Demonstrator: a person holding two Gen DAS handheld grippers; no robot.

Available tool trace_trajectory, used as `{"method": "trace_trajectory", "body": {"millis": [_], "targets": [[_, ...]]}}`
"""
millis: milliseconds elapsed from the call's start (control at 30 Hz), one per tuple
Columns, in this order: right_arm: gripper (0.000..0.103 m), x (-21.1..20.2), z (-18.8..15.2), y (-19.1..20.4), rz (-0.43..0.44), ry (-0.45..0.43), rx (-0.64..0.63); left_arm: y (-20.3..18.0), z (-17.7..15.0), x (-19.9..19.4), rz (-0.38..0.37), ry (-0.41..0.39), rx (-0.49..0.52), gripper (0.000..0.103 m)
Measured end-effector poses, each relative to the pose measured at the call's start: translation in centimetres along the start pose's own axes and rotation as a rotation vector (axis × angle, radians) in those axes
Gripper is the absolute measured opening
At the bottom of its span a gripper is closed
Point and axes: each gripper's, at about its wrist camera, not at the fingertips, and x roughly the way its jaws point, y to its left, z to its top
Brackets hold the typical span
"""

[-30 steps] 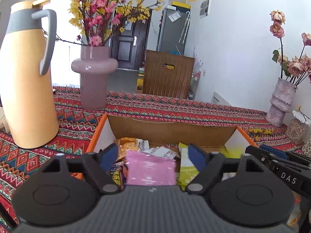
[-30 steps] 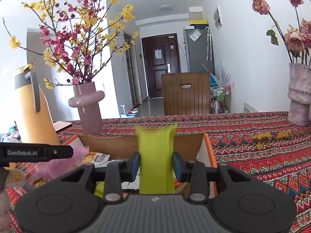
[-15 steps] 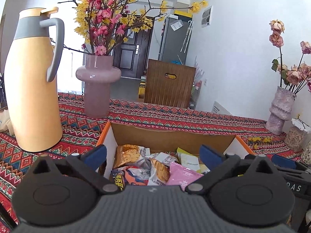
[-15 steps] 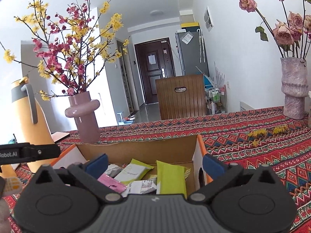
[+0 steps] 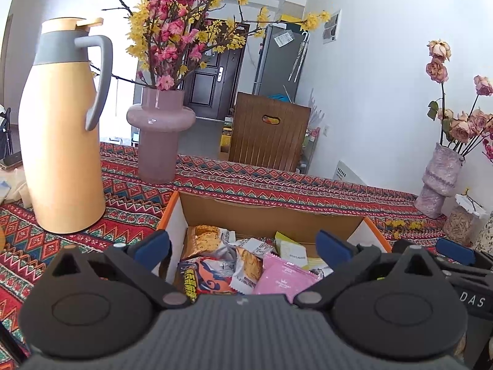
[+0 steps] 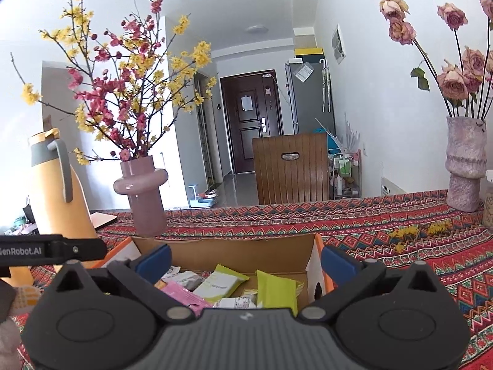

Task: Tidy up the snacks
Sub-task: 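Open both tools to release the pink packet and bar into the box, then lower the right tool to the white printed packet and close on it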

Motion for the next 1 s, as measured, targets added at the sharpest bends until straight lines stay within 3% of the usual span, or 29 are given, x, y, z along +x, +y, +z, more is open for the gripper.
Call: {"method": "trace_trajectory", "body": {"millis": [233, 533, 800, 1000], "targets": [[0.103, -3.1, -1.1, 0.3, -0.028, 0.046, -0.008, 1.2, -1.1, -2.7, 0.002, 0.013, 0.014, 0.103], [0.103, -5.2, -4.7, 0.5, -0.072, 0.195, -0.031, 3.1, -3.6, -4.6, 0.023, 0.062, 0.019, 0.103], [0.103, -2.4, -7.8, 1.3, -0.076, 0.366, -0.017, 4.7, -5.5, -5.5, 0.040, 0.107, 0.018, 0.103], [0.103, -0.1, -9.0, 2.4, -0.078, 0.443, 0.001, 6.1, -6.0, -5.9, 0.050, 0.119, -0.009, 0.103]]}}
